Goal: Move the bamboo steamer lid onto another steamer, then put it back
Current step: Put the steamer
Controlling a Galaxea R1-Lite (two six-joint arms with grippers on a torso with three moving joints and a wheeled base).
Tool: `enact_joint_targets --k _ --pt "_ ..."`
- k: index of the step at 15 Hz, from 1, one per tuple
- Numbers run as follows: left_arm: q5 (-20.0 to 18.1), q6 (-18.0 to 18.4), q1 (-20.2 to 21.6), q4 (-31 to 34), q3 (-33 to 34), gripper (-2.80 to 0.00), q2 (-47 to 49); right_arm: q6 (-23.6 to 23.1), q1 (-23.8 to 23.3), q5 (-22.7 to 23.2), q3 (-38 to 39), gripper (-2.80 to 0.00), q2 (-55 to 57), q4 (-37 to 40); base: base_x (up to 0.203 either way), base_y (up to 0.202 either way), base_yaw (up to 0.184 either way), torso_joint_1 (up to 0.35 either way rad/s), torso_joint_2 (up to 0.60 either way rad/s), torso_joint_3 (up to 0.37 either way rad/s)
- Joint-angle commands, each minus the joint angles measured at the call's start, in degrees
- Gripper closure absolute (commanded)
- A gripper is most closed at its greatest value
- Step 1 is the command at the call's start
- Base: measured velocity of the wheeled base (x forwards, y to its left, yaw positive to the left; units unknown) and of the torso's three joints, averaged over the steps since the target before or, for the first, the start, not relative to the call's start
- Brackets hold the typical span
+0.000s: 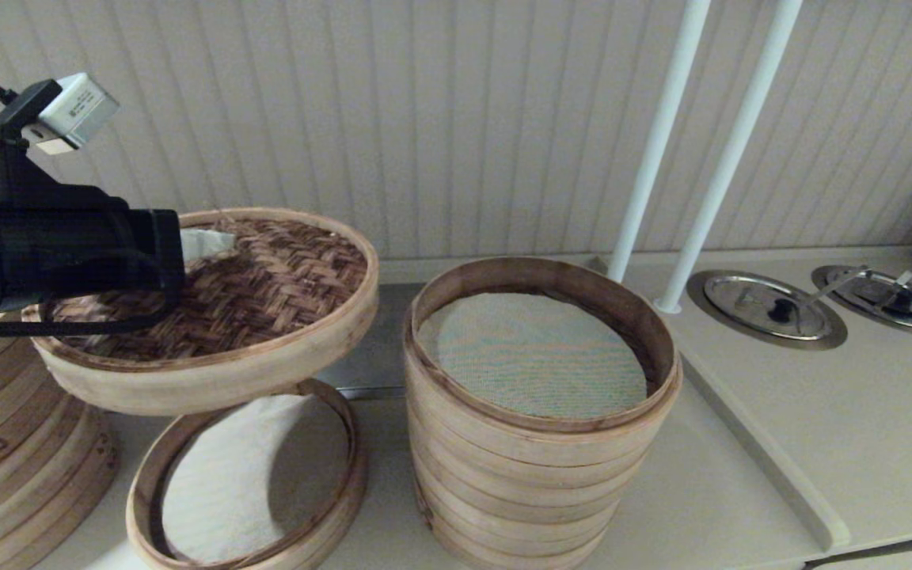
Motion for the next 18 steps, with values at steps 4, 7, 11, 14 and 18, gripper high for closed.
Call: enact_joint_targets --k 4,7,11,14,18 --pt "0.12 -1.47 -8.19 1.27 -5.36 0.0 2.05 0.0 0.01 -0.02 0.18 0.0 -0.02 0.0 0.0 0.0 0.0 0.0 0.0 0.0" --pt "3.27 -1.76 -12.71 1.11 -9.49 0.0 6.21 0.0 0.0 -0.02 0.18 0.0 -0.02 0.0 0.0 0.0 0.0 0.0 0.0 0.0" --pt "6.34 -1.89 -18.5 0.89 -13.94 0.0 11.95 0.0 -0.05 0.06 0.18 0.0 -0.02 0.0 0.0 0.0 0.0 0.0 0.0 0.0" --pt "9.18 -1.97 -22.18 0.65 -17.36 0.0 15.96 0.0 0.03 -0.02 0.18 0.0 -0.02 0.0 0.0 0.0 0.0 0.0 0.0 0.0" --pt "12.57 -3.04 -26.75 -0.96 -20.44 0.0 20.58 0.0 0.03 -0.02 0.18 0.0 -0.02 0.0 0.0 0.0 0.0 0.0 0.0 0.0"
